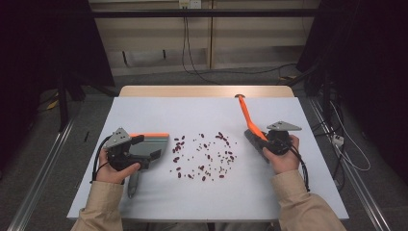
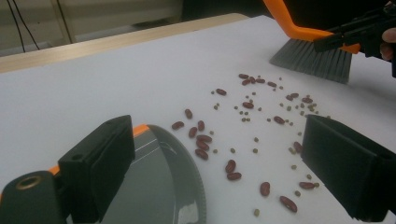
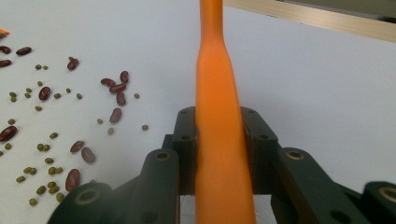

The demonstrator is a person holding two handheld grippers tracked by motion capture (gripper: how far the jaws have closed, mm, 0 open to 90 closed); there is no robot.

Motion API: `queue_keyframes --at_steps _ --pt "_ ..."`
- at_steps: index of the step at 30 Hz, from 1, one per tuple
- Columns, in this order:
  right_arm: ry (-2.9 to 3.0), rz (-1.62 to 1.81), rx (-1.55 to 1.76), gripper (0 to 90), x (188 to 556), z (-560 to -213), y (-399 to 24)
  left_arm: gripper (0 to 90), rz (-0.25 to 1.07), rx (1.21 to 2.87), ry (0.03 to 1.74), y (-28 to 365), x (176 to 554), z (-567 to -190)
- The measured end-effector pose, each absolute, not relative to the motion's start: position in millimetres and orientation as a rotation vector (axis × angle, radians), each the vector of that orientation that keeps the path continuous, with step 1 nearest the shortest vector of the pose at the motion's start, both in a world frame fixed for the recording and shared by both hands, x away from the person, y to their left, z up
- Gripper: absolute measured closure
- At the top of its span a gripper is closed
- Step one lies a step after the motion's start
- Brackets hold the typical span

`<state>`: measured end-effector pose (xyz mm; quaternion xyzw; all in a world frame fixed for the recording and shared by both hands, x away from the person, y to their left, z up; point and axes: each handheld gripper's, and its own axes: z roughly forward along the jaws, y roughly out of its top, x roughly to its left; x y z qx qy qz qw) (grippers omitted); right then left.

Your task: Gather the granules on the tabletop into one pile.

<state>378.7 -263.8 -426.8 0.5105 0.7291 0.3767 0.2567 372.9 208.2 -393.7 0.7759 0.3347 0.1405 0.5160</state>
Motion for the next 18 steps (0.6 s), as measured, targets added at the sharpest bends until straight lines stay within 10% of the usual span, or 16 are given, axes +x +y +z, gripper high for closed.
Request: queue_keyframes --at_steps 18 --pt "1.912 0.958 1.206 71.5 417.1 -432.3 -222.8 9.8 0.346 1.843 0.824 220.4 369.1 -396.7"
